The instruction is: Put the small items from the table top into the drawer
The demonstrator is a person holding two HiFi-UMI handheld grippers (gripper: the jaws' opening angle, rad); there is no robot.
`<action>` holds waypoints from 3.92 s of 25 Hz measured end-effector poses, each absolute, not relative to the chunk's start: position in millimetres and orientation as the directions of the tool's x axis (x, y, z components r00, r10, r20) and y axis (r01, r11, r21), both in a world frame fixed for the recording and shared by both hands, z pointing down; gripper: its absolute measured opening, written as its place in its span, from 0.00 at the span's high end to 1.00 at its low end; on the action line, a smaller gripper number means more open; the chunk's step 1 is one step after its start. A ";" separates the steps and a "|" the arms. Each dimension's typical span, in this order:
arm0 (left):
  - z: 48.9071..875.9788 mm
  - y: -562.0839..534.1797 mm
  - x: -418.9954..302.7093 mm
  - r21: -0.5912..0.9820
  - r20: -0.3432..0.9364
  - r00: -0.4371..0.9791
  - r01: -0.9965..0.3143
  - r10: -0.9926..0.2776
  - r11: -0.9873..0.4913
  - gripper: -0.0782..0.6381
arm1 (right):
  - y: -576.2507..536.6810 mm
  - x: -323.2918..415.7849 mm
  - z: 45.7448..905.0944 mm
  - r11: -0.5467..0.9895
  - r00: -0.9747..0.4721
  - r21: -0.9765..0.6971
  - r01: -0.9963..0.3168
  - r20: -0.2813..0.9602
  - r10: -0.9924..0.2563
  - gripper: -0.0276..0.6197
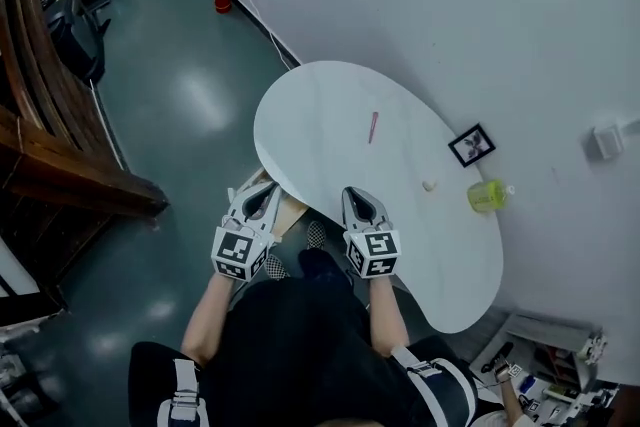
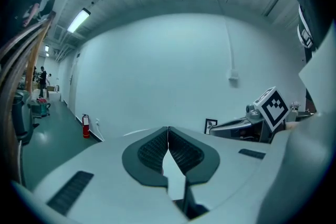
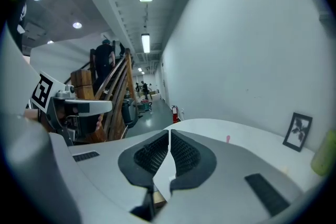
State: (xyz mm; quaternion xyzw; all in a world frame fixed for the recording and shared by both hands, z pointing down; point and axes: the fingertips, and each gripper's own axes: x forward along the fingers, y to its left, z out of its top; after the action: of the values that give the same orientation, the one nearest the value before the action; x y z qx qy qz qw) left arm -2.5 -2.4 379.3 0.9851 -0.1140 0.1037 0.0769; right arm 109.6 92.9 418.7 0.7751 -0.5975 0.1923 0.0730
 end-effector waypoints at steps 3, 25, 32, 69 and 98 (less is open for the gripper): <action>374.5 2.5 26.4 0.133 0.214 0.963 -0.192 -0.161 -0.972 0.86 | 100.7 132.5 419.4 -0.317 0.249 -0.119 -0.941 0.388 -0.887 0.90; 467.1 6.5 210.1 0.197 0.352 0.936 -0.055 0.019 -0.979 0.86 | 97.4 296.0 498.6 -0.428 0.301 -0.168 -0.888 0.492 -0.817 0.90; 512.1 -3.1 243.1 0.227 0.425 0.905 -0.071 0.033 -0.971 0.86 | 80.9 332.0 541.0 -0.434 0.263 -0.211 -0.876 0.546 -0.796 0.90; 568.6 -40.1 257.5 0.265 0.513 0.856 -0.224 -0.059 -0.938 0.86 | -2.7 402.5 658.1 -0.426 0.169 -0.200 -0.882 0.710 -0.684 0.78; 538.7 -41.3 217.7 0.213 0.481 0.852 -0.344 -0.208 -0.914 0.86 | -20.7 373.2 611.6 -0.314 0.144 -0.133 -0.940 0.681 -0.718 0.86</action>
State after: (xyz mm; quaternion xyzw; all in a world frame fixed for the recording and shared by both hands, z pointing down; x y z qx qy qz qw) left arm 217.7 -41.3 538.7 0.9508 -0.1453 0.2305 0.1475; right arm 373.2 -20.7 611.6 0.7379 -0.5617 0.3357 0.1653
